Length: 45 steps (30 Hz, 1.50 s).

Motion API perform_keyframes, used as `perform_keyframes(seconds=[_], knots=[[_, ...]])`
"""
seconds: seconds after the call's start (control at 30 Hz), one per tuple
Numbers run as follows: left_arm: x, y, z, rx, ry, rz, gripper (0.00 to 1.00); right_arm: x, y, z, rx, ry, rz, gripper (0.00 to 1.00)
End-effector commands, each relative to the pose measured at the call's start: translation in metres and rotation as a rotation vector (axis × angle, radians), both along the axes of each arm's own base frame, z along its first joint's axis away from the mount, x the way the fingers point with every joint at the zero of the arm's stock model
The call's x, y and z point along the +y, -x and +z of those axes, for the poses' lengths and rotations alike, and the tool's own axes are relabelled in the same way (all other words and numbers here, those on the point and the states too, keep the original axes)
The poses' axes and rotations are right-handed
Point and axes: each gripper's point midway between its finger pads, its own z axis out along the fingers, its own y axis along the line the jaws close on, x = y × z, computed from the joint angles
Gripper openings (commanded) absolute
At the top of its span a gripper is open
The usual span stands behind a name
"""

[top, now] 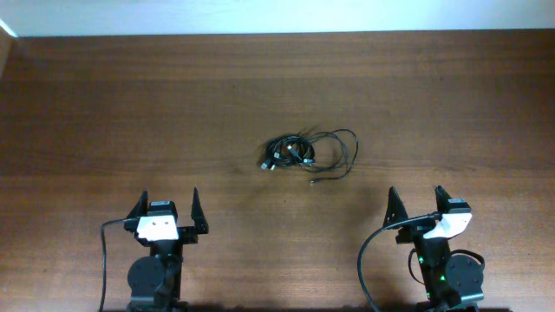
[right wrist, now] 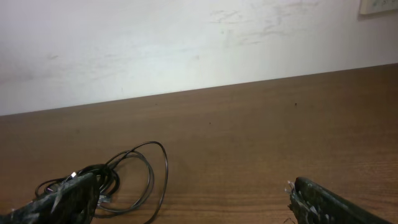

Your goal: Untangle cables

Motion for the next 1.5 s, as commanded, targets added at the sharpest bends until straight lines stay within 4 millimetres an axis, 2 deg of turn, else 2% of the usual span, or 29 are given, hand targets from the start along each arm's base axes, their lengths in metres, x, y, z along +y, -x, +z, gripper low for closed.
perform_keyframes(seconds=[0.0, 1.47], knots=[[-0.0006, 0.0000, -0.0011, 0.000, -0.018, -0.006, 0.99, -0.0014, 0.0001, -0.0017, 0.000, 0.010, -0.004, 0.99], [0.0020, 0.0002, -0.0007, -0.001, -0.020, 0.008, 0.99, -0.0014, 0.0001, -0.0019, 0.001, 0.010, -0.004, 0.99]])
